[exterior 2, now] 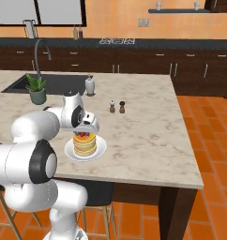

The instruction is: Take the strawberry from the fridge and place it on top of the pancake, located on the dining counter.

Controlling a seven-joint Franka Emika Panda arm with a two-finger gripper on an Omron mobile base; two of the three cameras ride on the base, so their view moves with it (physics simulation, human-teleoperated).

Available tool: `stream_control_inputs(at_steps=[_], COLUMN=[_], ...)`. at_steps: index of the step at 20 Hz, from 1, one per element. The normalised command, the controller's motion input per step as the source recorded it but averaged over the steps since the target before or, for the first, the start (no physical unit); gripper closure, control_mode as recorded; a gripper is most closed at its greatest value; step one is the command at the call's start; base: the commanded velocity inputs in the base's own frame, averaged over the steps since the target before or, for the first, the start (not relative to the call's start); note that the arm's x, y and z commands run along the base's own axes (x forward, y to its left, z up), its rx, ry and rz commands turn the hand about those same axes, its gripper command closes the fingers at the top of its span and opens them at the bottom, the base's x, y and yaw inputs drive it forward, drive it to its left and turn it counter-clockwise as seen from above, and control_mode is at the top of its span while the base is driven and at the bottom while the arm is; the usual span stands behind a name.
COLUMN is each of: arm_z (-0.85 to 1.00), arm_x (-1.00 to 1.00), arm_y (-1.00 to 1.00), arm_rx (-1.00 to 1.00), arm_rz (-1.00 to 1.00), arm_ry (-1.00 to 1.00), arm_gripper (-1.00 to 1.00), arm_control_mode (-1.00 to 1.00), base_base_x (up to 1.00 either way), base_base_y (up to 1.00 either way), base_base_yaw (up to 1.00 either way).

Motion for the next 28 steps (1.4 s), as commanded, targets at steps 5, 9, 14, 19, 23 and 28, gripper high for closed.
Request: stream_control_inputs(at_steps=[5,9,14,19,23,28], arm_z=[0.01,0.04,0.07,0.40,0.59,0.61], arm_x=[0.06,0.00,0.00,-0.41,-0.96,-1.00], arm_y=[0.00,0.00,0.00,0.00,0.00,0.00], arm_rx=[0.00,0.00,0.00,-0.03,0.00,0.01], arm_rz=[0.00,0.00,0.00,0.00,-0.01,-0.05], arm_ry=[0.00,-0.01,-0.01,-0.11,-0.06,0.00], arm_gripper=[-1.00,-1.00,-1.00,-1.00,-1.00,-1.00], arm_control_mode=[-1.00,-1.00,-1.00,-1.00,-1.00,-1.00], base_base_x=[0.00,0.00,0.00,0.00,0.00,0.00], base_base_y=[0.00,0.00,0.00,0.00,0.00,0.00], base_base_yaw=[0.00,0.00,0.00,0.00,0.00,0.00])
